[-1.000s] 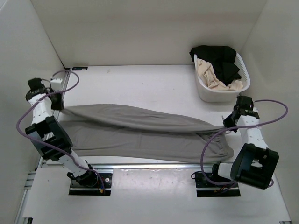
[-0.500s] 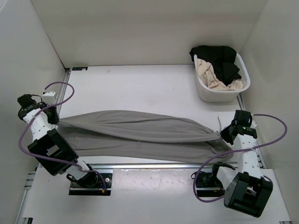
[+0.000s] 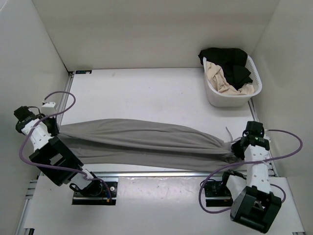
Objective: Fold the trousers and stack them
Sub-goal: Fold the trousers
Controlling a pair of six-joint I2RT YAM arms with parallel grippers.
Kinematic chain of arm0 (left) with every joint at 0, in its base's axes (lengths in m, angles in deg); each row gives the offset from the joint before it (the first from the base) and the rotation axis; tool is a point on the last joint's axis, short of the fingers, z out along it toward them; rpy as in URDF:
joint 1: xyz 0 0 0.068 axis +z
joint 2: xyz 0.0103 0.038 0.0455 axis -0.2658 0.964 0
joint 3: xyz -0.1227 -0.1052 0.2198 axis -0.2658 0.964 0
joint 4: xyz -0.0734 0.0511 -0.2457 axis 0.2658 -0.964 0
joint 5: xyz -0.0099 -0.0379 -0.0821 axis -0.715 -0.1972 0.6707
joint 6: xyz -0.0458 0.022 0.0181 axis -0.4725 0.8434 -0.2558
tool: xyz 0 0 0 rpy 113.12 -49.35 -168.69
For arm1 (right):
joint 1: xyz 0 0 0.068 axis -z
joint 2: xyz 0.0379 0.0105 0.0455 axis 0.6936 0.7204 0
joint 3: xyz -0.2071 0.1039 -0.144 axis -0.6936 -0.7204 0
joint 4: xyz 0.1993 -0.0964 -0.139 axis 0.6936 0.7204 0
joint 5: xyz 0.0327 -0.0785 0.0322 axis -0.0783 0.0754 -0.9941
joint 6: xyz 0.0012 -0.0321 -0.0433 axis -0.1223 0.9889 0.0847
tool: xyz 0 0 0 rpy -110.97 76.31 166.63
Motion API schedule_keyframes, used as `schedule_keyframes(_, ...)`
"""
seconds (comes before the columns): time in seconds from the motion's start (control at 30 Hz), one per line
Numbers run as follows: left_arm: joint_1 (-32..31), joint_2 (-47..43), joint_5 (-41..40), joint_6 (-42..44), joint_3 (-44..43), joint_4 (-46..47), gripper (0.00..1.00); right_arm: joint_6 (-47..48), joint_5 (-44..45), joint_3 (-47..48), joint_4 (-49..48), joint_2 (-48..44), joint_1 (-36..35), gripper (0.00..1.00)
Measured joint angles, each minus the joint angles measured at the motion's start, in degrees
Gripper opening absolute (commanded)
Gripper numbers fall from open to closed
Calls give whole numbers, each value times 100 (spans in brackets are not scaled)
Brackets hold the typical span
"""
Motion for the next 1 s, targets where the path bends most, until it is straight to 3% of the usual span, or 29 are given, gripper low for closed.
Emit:
schedule_keyframes(0.17,52,-111,-68,254,813,-9,24,-400,48,-380,382,439,57,5)
schedule_keyframes(0.27,131,-109,-103,356,1198,-83,26,-684,199,-476,586,501,74,37)
schedule_keyframes(0.3,173,-109,-116,393,1257,-101,26,-776,236,-494,654,485,74,65)
schedule_keyframes(0.33,223,-109,-133,426,1298,-101,28,-866,273,-511,686,470,74,78)
schedule_keyframes(0.4,323,-109,-205,509,1353,-87,30,-942,337,-522,776,439,74,88)
schedule_keyframes(0.6,726,-74,-428,684,1320,-46,38,-1145,660,-492,1023,295,74,90)
schedule_keyframes(0.8,1010,79,-756,957,1021,66,38,-1174,809,-243,1117,129,74,90)
schedule_keyframes(0.87,1021,79,-855,1099,1021,48,41,-1117,826,-129,1119,122,24,85)
schedule_keyframes(1.0,957,70,-737,1298,920,-197,61,-793,710,240,909,140,-581,85)
